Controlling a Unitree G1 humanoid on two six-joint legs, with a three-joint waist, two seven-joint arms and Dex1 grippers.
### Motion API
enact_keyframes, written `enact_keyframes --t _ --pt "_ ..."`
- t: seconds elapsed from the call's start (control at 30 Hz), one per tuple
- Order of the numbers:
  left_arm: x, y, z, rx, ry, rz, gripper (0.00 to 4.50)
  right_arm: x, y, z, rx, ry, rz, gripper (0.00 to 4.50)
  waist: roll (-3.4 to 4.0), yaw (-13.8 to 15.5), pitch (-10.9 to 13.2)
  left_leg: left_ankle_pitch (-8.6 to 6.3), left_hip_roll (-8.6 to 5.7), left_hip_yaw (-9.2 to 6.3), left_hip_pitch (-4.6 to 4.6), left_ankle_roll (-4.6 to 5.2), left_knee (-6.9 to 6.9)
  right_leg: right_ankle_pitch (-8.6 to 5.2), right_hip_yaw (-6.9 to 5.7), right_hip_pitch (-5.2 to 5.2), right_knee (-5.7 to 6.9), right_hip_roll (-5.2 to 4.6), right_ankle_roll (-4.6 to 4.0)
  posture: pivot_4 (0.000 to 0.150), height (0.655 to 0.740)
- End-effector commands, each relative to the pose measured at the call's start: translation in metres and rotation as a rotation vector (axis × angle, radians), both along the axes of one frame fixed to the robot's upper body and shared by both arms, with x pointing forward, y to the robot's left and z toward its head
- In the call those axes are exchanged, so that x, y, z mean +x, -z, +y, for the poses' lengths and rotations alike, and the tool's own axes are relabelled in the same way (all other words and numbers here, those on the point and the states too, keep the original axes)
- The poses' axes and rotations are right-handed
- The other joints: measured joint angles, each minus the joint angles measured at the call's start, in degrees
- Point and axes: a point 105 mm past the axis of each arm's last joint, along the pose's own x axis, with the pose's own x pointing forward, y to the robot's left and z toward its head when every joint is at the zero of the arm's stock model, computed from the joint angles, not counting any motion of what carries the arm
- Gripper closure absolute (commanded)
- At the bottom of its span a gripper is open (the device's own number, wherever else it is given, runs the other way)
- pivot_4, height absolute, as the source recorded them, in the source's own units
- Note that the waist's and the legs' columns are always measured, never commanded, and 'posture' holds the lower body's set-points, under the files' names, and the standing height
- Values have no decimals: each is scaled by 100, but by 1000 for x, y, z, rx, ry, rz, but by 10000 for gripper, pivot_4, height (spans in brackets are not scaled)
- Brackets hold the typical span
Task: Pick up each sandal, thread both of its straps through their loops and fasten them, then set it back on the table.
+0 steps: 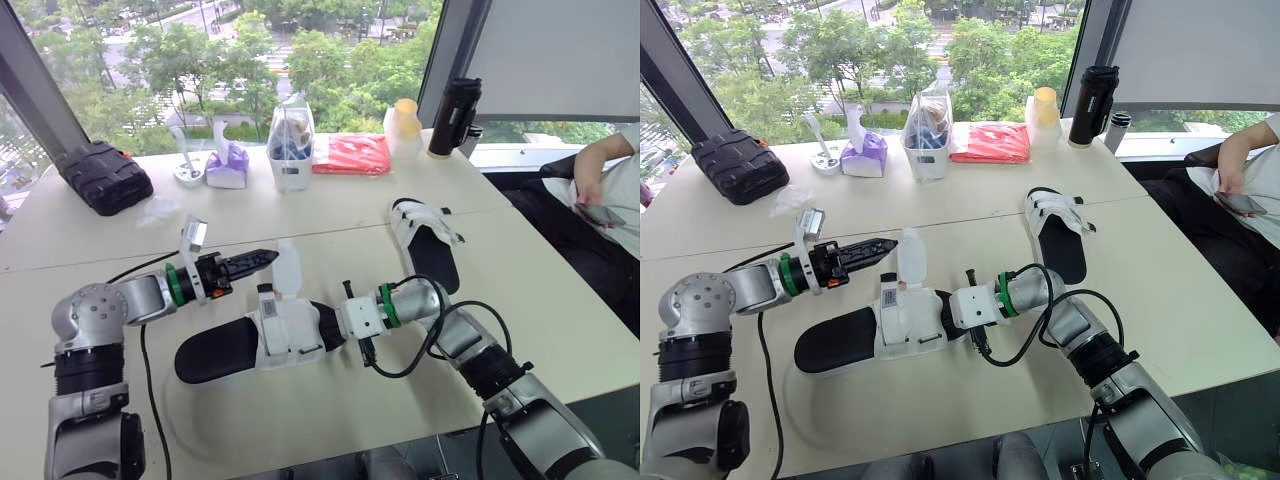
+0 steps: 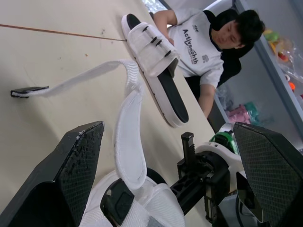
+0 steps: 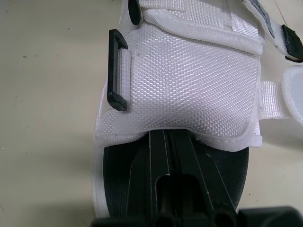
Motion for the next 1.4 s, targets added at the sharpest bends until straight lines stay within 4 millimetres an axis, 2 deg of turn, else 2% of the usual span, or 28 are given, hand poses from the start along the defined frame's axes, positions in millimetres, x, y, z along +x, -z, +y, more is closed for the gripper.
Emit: enact_keyframes --t 0.03,0.17,0.3,0.47,0.63,0.87,1.0,1.17,1.4 --pt "3 -2 1 10 -11 -25 432 -12 27 -1 -91 -27 70 45000 0 3 0 0 0 0 0 0 0 0 0 0 0 0 0 1500 7400" --pt "10 12 -12 14 4 13 432 -11 26 -1 -92 -26 68 45000 0 7 -1 0 0 1 0 0 0 0 0 0 0 0 0 1500 7400" --pt "19 14 -26 -7 37 19 432 -11 26 -2 -94 -24 67 45000 -1 4 -1 0 -1 2 -1 0 1 0 0 0 1 0 0 1500 7400" --pt "30 9 -45 -27 88 10 432 -11 27 -3 -97 -21 67 45000 -1 6 -1 1 -1 5 0 -1 2 0 1 0 1 0 0 1500 7400" --pt "46 -4 -53 -74 86 1 432 -12 28 -3 -97 -18 69 45000 -1 7 -1 1 -1 7 0 -1 2 0 1 0 1 0 0 1500 7400" --pt "62 -11 -57 -121 58 -2 432 -13 27 -3 -96 -15 68 45000 -2 -5 -1 1 -3 9 -1 0 4 0 1 -1 1 0 1 1500 7400" --pt "72 -24 -58 -158 32 -33 432 -13 28 -3 -94 -15 68 45000 -2 9 -1 1 -3 9 -3 -1 6 1 0 -1 1 0 1 1500 7400" --pt "76 -33 -57 -179 22 -53 432 -14 28 -3 -94 -14 70 45000 -2 -3 -1 1 -3 10 -3 0 6 1 0 -1 2 0 1 1500 7400" --pt "77 -36 -57 -189 18 -55 432 -14 28 -3 -94 -14 72 45000 -2 -1 -1 1 -3 10 -3 0 7 1 0 -1 3 1 1 1500 7400"
